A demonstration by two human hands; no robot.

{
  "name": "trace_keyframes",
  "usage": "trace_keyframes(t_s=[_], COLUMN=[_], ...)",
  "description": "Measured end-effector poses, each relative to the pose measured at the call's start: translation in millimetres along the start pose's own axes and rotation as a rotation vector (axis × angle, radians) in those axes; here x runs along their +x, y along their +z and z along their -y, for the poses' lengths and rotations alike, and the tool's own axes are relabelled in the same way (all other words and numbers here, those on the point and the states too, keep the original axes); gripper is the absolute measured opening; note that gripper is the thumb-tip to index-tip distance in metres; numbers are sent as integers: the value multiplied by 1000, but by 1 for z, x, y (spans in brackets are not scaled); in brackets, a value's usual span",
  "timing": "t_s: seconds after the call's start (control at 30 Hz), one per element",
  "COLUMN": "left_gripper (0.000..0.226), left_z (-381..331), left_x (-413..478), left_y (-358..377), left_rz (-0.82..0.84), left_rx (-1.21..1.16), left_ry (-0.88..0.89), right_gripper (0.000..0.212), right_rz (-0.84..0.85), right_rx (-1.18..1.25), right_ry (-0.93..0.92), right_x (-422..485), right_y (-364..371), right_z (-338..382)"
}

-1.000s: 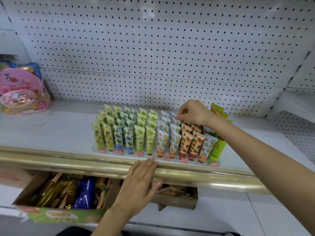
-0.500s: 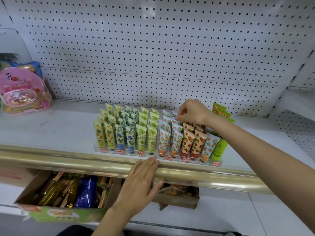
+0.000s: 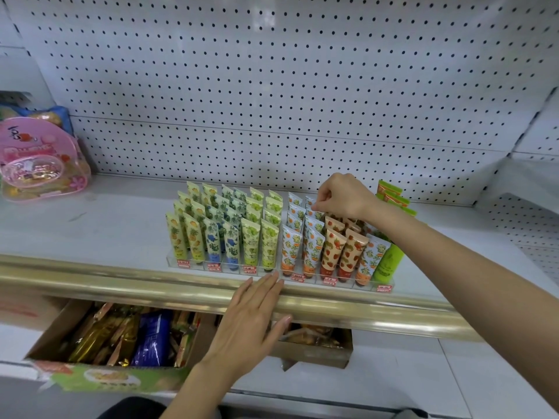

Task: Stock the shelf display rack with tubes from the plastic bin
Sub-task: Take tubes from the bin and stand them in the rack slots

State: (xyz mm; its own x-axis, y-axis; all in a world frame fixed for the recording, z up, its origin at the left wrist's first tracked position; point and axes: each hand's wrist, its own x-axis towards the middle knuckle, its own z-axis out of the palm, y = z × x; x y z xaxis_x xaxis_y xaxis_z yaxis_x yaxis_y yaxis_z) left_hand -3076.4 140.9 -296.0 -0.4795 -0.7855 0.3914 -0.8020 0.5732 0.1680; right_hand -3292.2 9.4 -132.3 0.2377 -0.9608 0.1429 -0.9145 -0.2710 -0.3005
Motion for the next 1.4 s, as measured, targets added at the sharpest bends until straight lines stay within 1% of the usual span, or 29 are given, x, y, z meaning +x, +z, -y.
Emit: trace_keyframes(t_s=[0.5,0.63,0.73,0.77,0.87,0.9,0.97,1.03,1.13,1.4], left_gripper=[58,58,58,58,58,58,58,59,61,62], left_z=[2,2,2,2,1,1,1,0,0,2], left_x=[1,1,2,2,3,3,3,3,3,3], left_y=[-5,-4,-4,-4,-5,-5,-5,-5,-5,-5], left_rz=[-2,-2,-6,-7,-11,-10,-2,9,29,49], left_rx=[-6,5,20,25,39,42,52,61,69,72], left_ry=[-14,-7,4,7,9,8,3,-1,-6,-17], right_gripper=[17,19,26,27,18,17,16,16,17,14], right_rz=[-31,-26,-22,-38,-126,-135,-89,-34,-29,-20], right_rx=[-44,-28,-8,2,47,72,113,60,-61,-107], right_ry=[60,65,68,63,8,-22,-87,-135,-160,-137], right_x=[1,0,-2,-3,-15,-22,-37,-50,-58,-60], right_y=[2,1,-1,-4,-17,-21,-24,-21,-14,-5], right_z=[4,4,4,4,11,15,23,28,26,22])
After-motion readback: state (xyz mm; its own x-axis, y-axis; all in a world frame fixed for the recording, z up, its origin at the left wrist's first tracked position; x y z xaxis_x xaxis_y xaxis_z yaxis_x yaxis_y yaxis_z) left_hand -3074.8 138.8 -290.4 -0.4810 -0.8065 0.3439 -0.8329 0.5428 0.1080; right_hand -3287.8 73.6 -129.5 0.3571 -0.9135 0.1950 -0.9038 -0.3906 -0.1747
